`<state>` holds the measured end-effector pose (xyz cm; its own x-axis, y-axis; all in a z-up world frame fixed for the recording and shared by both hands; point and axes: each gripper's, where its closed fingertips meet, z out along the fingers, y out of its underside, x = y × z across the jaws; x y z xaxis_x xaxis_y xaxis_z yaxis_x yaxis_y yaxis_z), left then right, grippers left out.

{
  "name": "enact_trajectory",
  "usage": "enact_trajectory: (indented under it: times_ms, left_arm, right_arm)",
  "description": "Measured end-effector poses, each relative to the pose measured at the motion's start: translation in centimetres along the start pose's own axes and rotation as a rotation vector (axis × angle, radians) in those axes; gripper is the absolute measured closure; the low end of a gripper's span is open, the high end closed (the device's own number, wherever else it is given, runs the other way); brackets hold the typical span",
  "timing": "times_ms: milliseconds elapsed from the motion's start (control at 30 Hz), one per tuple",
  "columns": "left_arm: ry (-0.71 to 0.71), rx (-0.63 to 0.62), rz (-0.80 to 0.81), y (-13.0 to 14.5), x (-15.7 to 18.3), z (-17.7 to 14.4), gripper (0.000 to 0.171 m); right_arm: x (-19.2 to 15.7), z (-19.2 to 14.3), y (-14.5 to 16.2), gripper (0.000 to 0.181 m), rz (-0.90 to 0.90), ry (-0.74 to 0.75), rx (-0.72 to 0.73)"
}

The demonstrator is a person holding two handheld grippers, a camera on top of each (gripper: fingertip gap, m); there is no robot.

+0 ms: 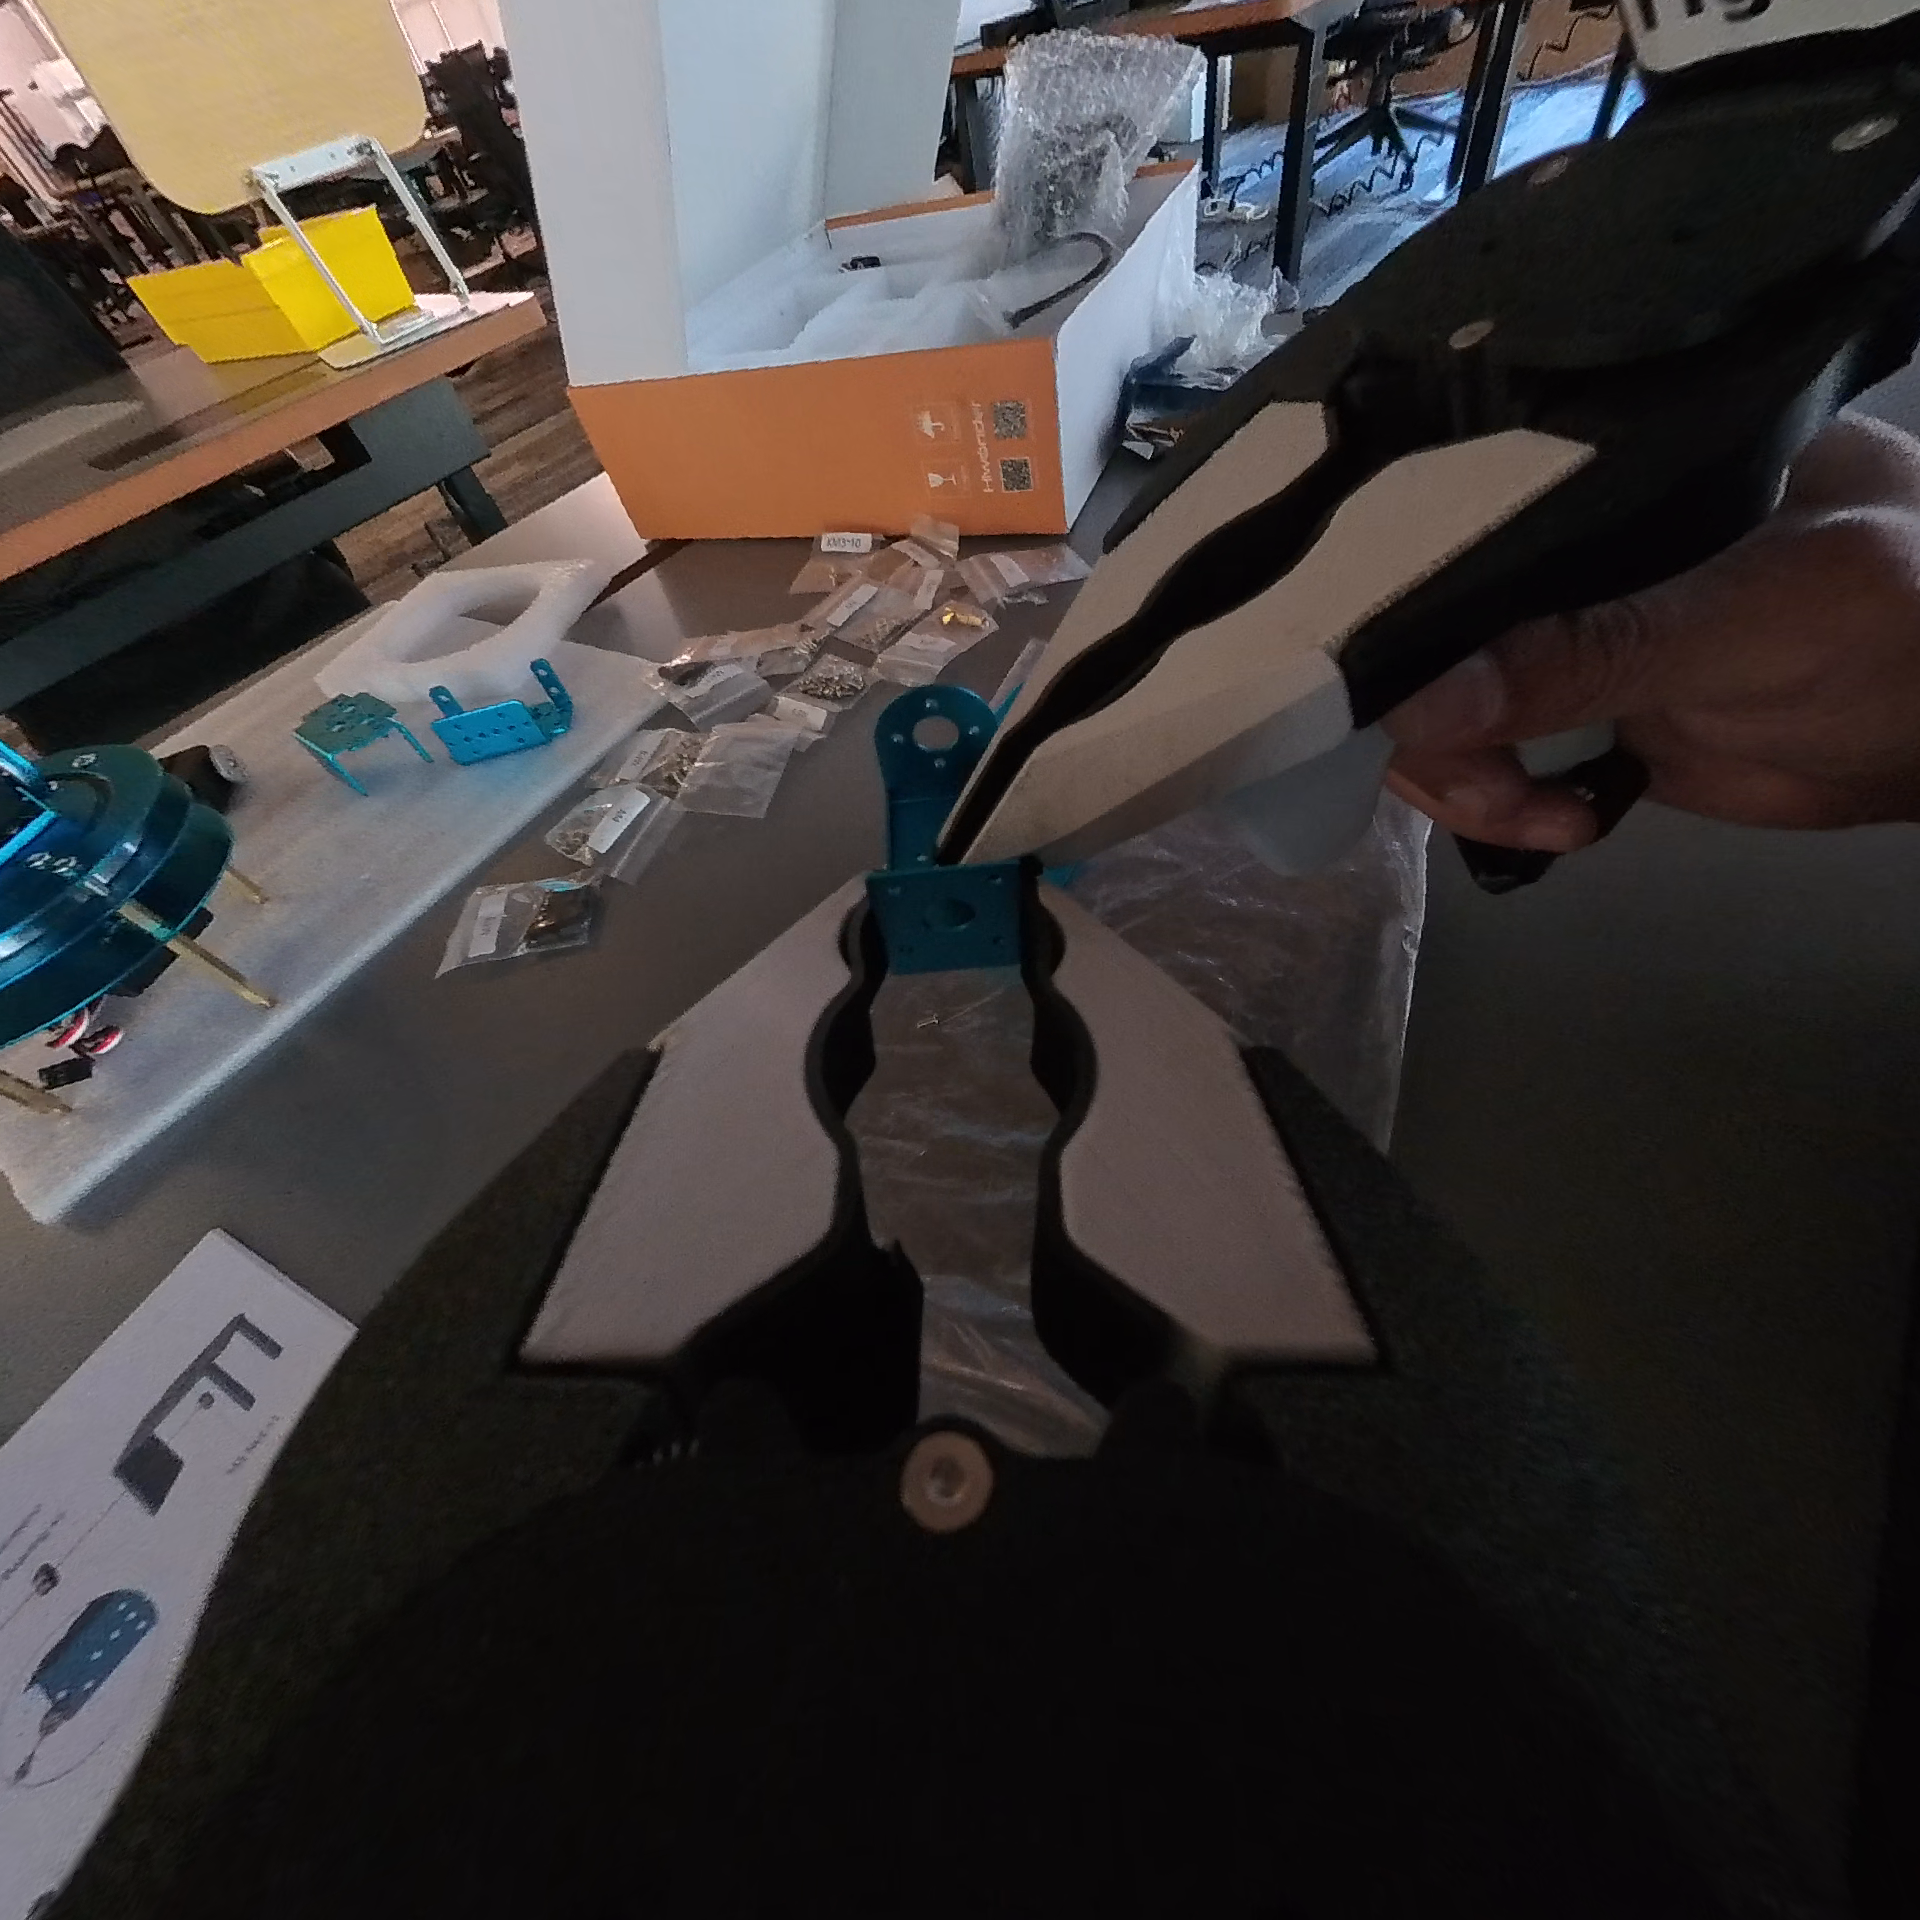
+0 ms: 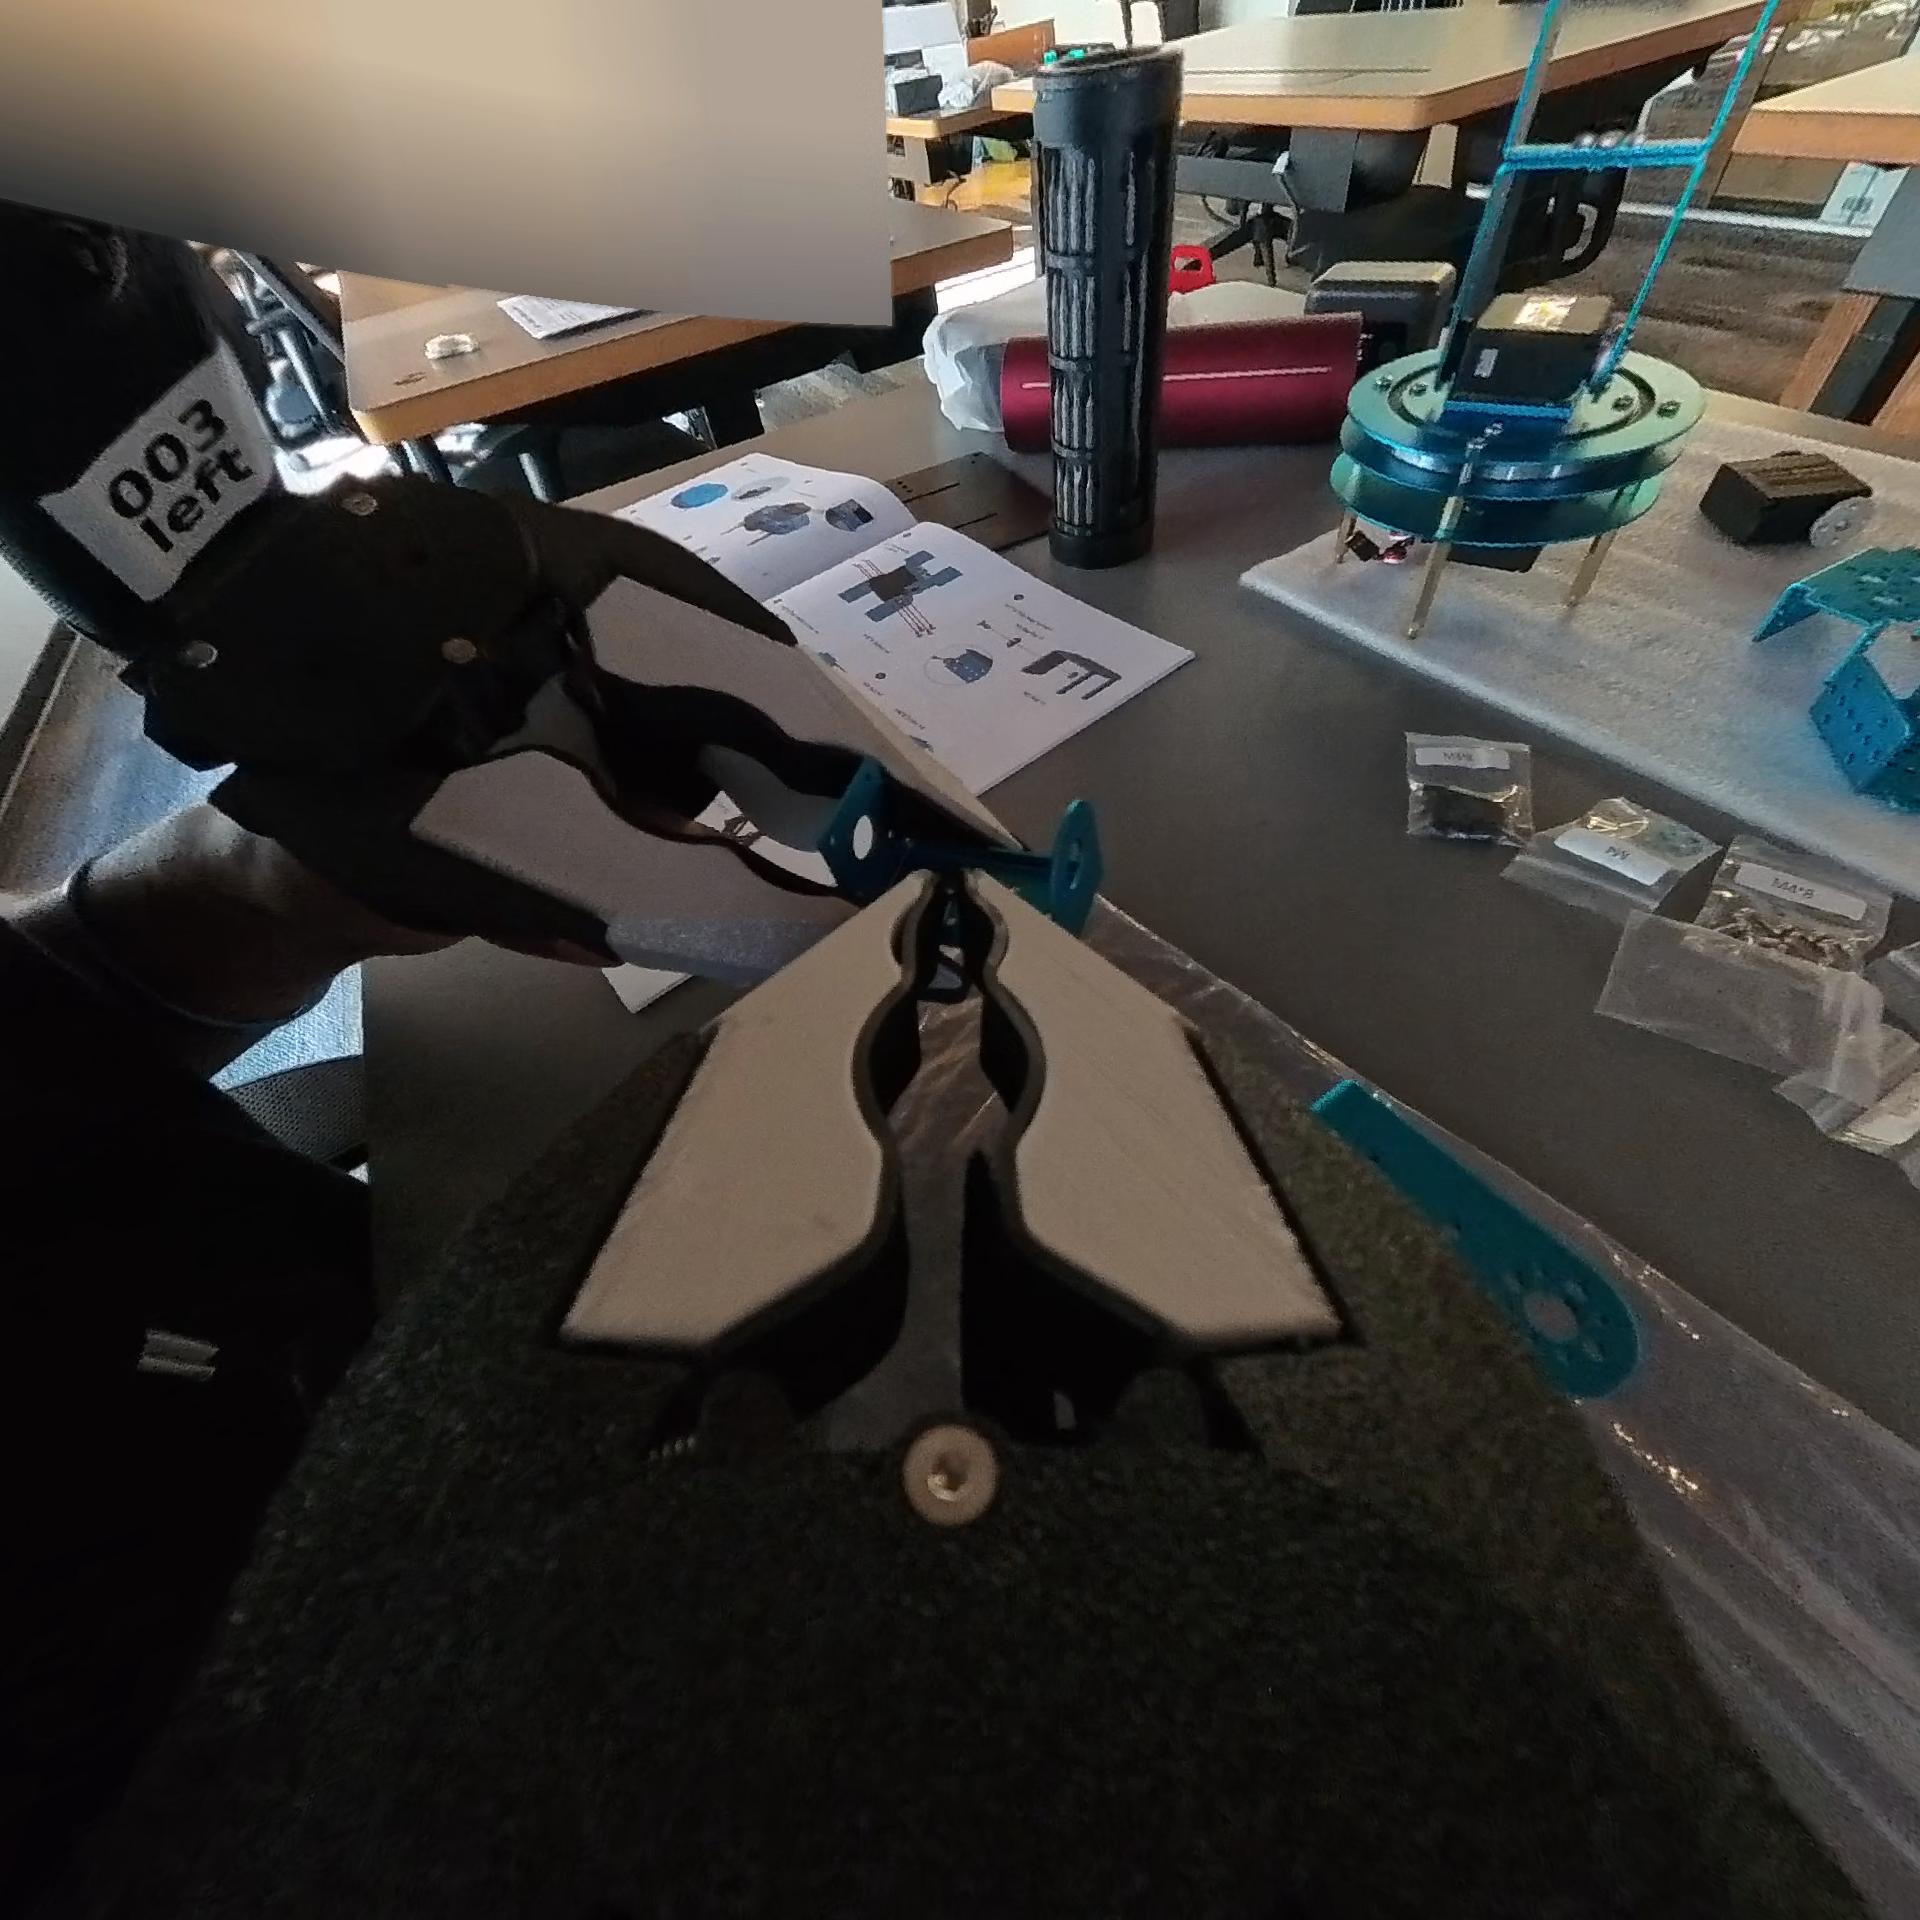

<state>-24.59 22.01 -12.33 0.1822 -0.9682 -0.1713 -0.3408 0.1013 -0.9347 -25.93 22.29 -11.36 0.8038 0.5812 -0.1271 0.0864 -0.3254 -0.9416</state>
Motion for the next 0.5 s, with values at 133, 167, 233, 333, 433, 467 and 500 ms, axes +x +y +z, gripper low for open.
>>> enact_trajectory:
  times_ms: [133, 167, 233, 333, 433, 467, 500]
  left_arm:
    - [-0.003, -0.001, -0.002, 0.09, -0.11, -0.12, 0.147]
    - [-0.003, 0.001, -0.005, 0.09, -0.1, -0.15, 0.147]
    - [-0.005, 0.002, -0.005, 0.08, -0.11, -0.21, 0.147]
    - [-0.012, 0.0, 0.004, 0.11, -0.1, -0.22, 0.147]
    - [-0.011, 0.001, 0.005, 0.09, -0.07, -0.24, 0.147]
    - [-0.012, 0.001, 0.006, 0.08, -0.06, -0.24, 0.147]
    - [-0.012, 0.0, 0.008, 0.07, -0.06, -0.25, 0.147]
  right_arm:
    - [-0.08, 0.14, -0.01, 0.178, -0.004, -0.001, -0.005]
    - [-0.12, 0.14, -0.03, 0.178, -0.002, -0.004, -0.004]
    - [-0.17, 0.15, -0.03, 0.178, -0.001, -0.008, -0.005]
    - [-0.19, 0.14, 0.01, 0.179, 0.0, -0.014, -0.007]
    - [-0.23, 0.09, 0.01, 0.178, 0.005, -0.021, -0.006]
    - [-0.23, 0.08, 0.01, 0.178, 0.008, -0.023, -0.004]
    - [-0.24, 0.08, 0.02, 0.178, 0.012, -0.026, -0.003]
